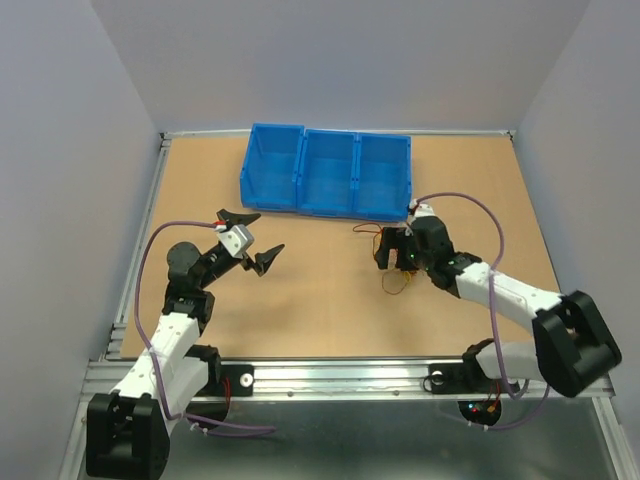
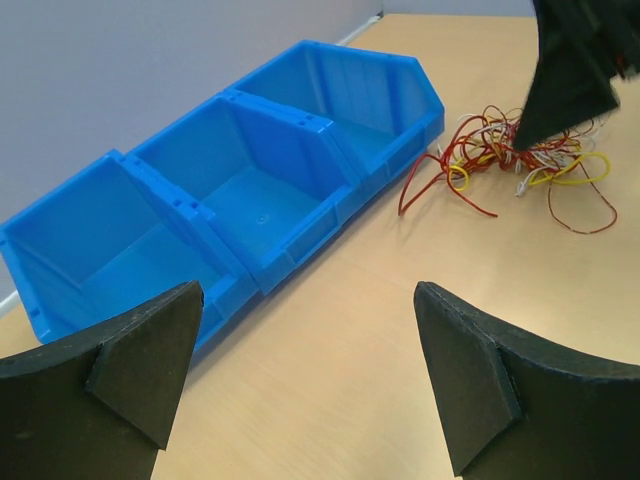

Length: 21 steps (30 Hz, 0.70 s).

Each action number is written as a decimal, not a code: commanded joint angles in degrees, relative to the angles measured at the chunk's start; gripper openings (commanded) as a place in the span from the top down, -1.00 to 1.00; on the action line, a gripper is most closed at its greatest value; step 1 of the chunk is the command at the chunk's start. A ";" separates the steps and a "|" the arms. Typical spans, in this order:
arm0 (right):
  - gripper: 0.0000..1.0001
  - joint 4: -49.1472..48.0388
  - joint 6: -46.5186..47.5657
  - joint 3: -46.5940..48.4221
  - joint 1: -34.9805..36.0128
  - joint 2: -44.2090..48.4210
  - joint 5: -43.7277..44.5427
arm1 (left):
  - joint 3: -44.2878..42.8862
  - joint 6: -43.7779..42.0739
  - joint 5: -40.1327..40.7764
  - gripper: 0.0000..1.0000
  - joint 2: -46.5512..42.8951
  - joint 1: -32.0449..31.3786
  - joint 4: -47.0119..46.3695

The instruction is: Untangle the cables

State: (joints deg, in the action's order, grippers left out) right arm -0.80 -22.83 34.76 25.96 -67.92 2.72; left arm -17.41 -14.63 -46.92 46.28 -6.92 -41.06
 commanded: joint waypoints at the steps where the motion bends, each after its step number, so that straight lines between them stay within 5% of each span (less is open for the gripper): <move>1: -1.00 5.89 0.33 3.03 3.57 -7.47 7.56 | -1.84 -1.36 1.30 -0.98 -0.40 -0.55 -1.31; 4: -0.95 6.51 -0.29 4.87 4.72 -13.19 10.37 | -2.01 -1.71 1.57 -0.98 0.03 -0.55 -1.04; 5: -0.59 6.60 -0.11 5.57 5.07 -14.07 9.68 | -2.01 -1.80 1.74 -0.98 0.21 -0.64 -0.95; 7: -0.20 6.34 0.68 6.28 7.26 -15.49 9.23 | -2.02 -1.98 2.00 -0.98 0.39 -0.64 -0.95; 8: 0.32 5.90 0.94 6.63 7.88 -15.75 8.88 | -2.19 -2.07 2.00 -0.98 0.65 -0.64 -0.95; 13: 0.77 1.33 4.89 9.44 11.48 -16.89 -0.06 | -2.37 -2.85 2.00 -0.98 1.62 -0.82 -0.95; 14: 0.98 -2.16 5.42 10.05 11.92 -16.89 -4.43 | -2.19 -3.03 1.39 -0.98 1.71 -0.82 -0.95; 21: 0.92 -8.16 10.87 18.40 18.51 -19.44 -20.29 | -1.58 -5.40 -0.37 -0.98 1.44 -1.08 -0.95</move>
State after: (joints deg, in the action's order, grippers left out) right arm -0.71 -16.16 45.84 41.25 -86.61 -6.20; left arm -17.41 -17.87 -45.45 48.25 -7.57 -40.18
